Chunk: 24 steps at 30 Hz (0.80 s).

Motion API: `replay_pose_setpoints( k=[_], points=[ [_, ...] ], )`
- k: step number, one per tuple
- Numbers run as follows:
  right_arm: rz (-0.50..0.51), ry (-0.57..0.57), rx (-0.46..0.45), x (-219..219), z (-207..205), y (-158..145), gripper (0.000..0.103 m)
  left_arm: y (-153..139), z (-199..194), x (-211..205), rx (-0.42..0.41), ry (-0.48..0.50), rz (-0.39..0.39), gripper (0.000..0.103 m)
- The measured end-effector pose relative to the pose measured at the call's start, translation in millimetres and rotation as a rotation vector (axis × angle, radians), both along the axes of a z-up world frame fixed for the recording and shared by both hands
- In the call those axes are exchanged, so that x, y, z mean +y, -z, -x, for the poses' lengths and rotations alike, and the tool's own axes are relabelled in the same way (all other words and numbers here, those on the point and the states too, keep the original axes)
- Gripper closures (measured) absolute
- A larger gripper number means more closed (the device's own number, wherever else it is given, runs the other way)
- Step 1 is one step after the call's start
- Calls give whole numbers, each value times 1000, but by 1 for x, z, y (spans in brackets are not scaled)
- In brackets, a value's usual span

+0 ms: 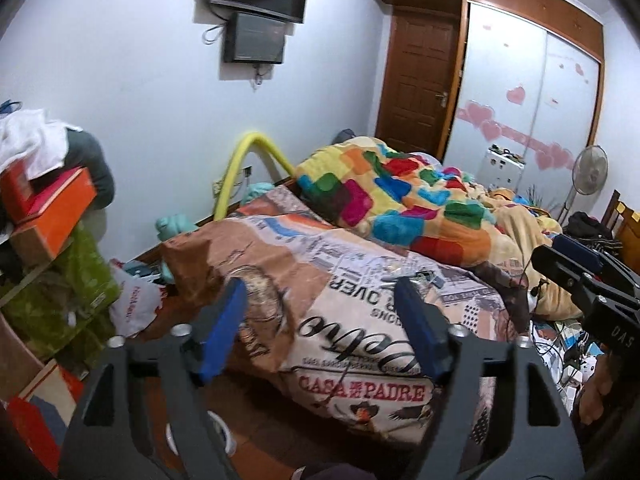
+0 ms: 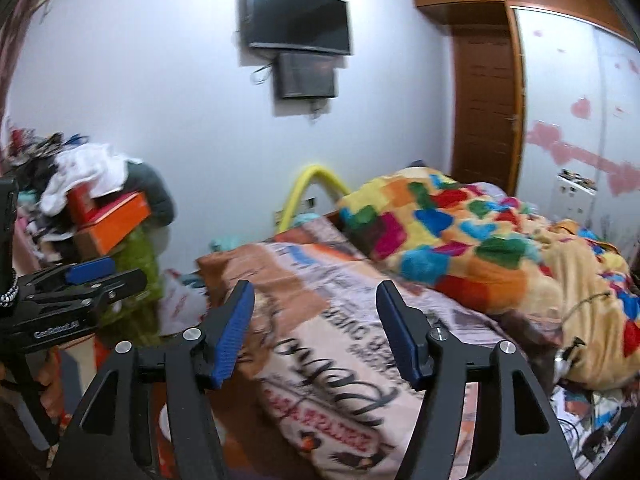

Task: Collect trash
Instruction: 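Move both tools back over the items on the bed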

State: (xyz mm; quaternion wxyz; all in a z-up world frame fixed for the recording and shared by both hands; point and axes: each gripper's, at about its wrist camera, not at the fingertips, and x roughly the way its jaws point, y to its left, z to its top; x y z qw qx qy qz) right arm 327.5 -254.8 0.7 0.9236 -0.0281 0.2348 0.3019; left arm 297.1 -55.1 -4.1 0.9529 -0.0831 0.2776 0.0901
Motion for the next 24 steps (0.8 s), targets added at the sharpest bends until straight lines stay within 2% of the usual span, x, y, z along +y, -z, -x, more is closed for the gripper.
replay_pose_setpoints(
  k=[7, 13, 19, 24],
  points=[
    [-11, 137, 31, -46, -40, 14, 38, 13, -60, -38, 27, 92, -2, 20],
    [3, 234, 72, -75, -74, 34, 38, 37, -111, -61, 71, 158, 16, 20],
    [31, 264, 147, -85, -105, 70, 38, 74, -159, -74, 135, 201, 27, 20],
    [76, 229, 241, -74, -133, 113, 38, 110, -195, -78, 201, 229, 40, 20]
  ],
)
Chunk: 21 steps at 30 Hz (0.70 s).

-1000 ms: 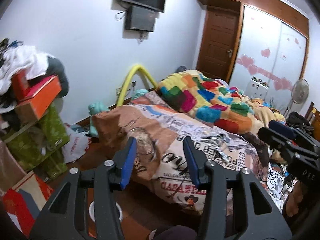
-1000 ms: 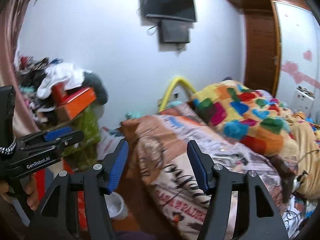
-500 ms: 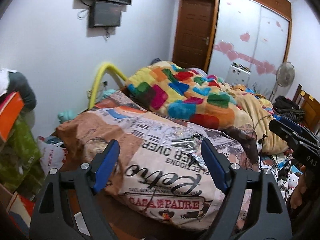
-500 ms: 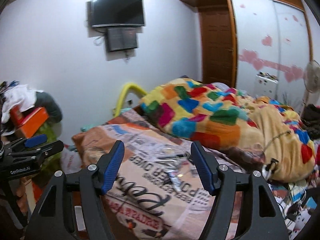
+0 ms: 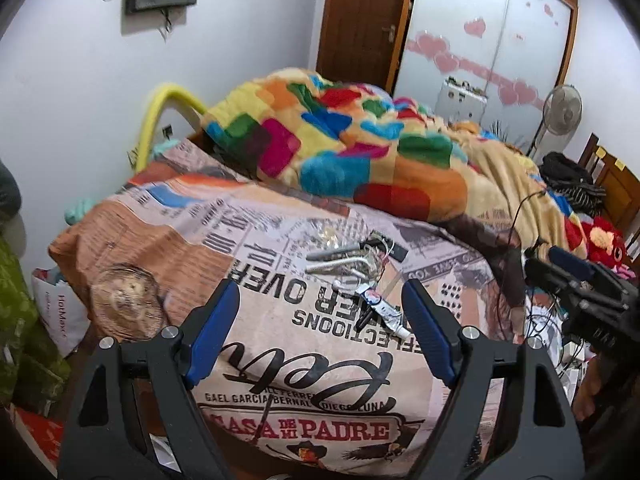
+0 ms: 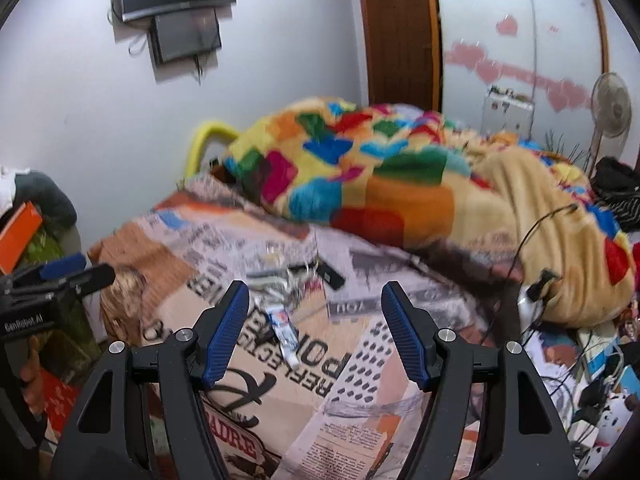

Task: Collect trash
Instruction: 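Grasp the toothpaste tube with the right tool while the left tool grasps the thin white stick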

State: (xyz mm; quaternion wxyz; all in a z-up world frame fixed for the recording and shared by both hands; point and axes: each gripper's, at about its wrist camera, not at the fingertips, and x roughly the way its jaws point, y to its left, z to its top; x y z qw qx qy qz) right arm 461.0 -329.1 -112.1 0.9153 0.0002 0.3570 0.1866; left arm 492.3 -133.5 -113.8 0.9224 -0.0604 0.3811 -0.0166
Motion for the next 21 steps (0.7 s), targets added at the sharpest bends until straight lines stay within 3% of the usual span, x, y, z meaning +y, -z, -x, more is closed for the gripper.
replay_pose_setpoints(
  k=[12, 16, 21],
  points=[
    [91, -135, 242, 52, -47, 115, 38, 79, -58, 6, 134, 35, 1, 20],
    [141, -176, 262, 65, -54, 136, 51, 102, -67, 6, 167, 59, -5, 25],
    [176, -187, 263, 70, -58, 148, 70, 124, -77, 0, 209, 114, 8, 46]
  ],
)
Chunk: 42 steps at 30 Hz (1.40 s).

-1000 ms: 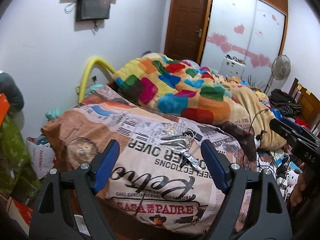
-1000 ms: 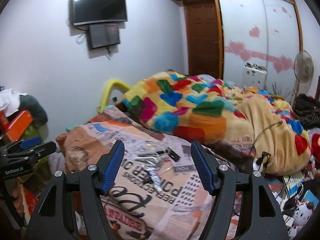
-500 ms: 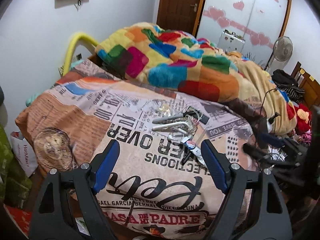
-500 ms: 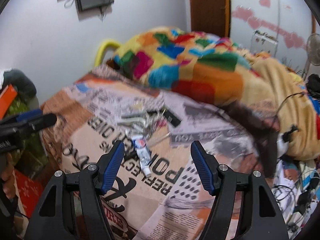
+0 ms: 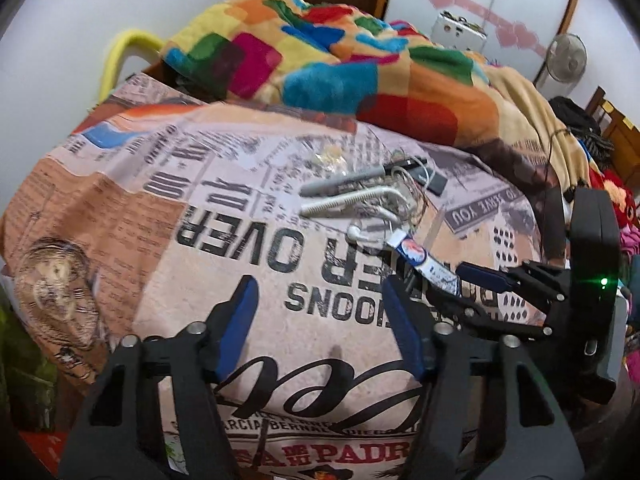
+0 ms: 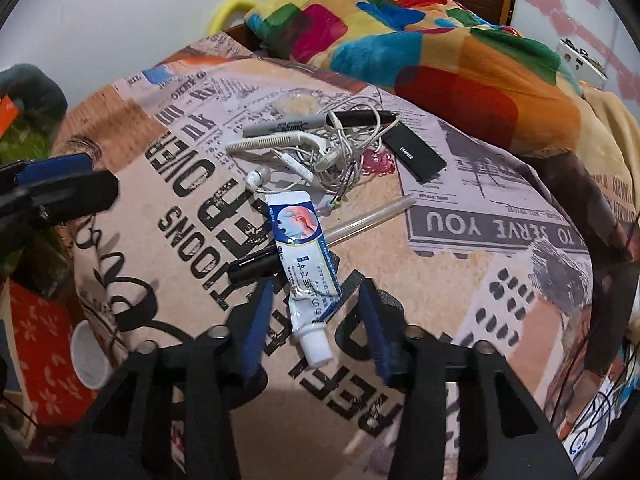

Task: Collect trash
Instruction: 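Grasp the toothpaste tube with the right tool while the left tool grasps the thin white stick, then carry the toothpaste tube and white stick over the white floor bin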

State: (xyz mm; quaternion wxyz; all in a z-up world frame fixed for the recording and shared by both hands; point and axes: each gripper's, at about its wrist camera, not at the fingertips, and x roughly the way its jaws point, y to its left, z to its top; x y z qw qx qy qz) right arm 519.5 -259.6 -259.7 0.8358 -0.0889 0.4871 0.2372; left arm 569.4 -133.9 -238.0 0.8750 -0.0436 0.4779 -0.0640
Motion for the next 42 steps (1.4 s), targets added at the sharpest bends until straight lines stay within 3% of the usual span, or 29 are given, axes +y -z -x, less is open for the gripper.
replay_pose_setpoints(
  k=[2, 9, 16, 19, 25, 28, 31, 36, 42],
  points=[
    [-6, -3, -2, -1, 0, 2, 78, 7, -3, -5, 11, 29, 9, 52],
    [-55, 39, -18, -13, 5, -2, 78, 24, -14, -31, 48, 151, 57, 68],
    [-127, 152, -34, -50, 11, -24, 78, 46, -29, -65, 91, 236, 49, 80],
    [-153, 186, -41, -63, 13, -31, 78, 51, -32, -75, 89, 253, 27, 80],
    [-166, 223, -50, -71, 16, -38, 78, 52, -25, -96, 25, 282, -103, 80],
    [-172, 233, -47, -72, 17, -41, 78, 52, -23, -100, 22, 294, -118, 91],
    [-177, 242, -48, -73, 21, -46, 78, 51, -20, -105, 38, 320, -127, 92],
    [-185, 251, -71, -77, 32, -64, 78, 40, -10, -107, 69, 320, -78, 92],
    [-194, 264, -115, -82, 49, -94, 78, -12, 18, -102, -19, 310, -48, 92]
  ],
)
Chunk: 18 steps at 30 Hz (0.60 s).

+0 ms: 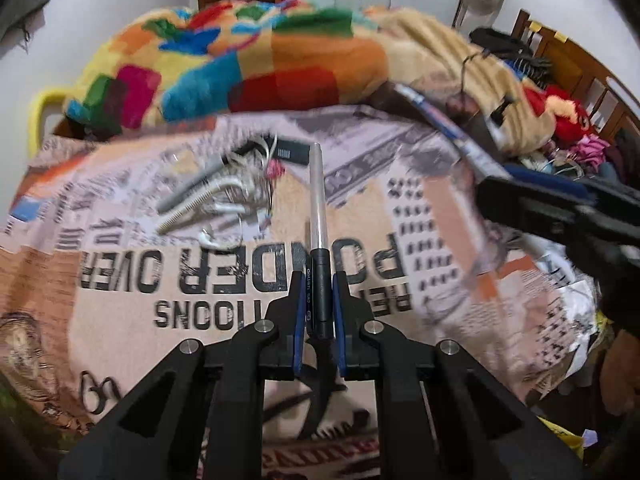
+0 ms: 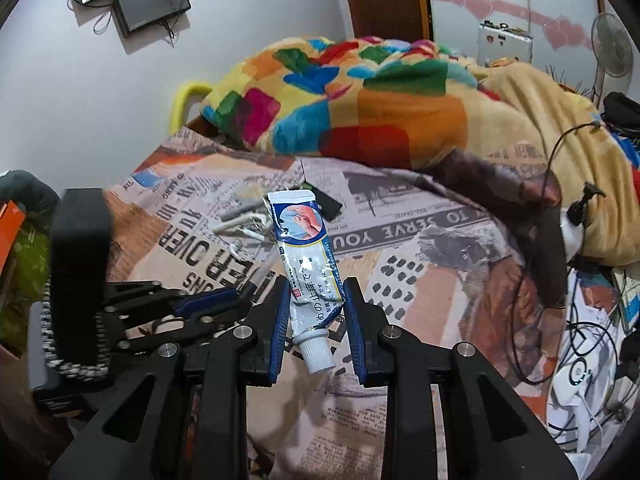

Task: Collect trash
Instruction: 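Carry the toothpaste tube and white stick over the white floor bin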

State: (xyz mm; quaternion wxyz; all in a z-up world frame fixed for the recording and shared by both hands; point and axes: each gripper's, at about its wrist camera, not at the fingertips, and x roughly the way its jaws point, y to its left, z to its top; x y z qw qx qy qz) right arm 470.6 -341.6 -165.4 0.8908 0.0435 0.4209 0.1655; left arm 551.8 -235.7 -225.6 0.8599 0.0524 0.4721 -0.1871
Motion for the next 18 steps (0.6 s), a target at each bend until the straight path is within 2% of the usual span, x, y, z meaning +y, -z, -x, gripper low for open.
replay_pose_setpoints(
  k=[8, 18],
  points=[
    [-25, -1, -97, 1, 32, -53, 78, -83, 46, 26, -128, -77, 42, 92],
    [-55, -64, -245, 26, 83, -119, 78, -161, 127, 76, -280, -212, 37, 92]
  ],
)
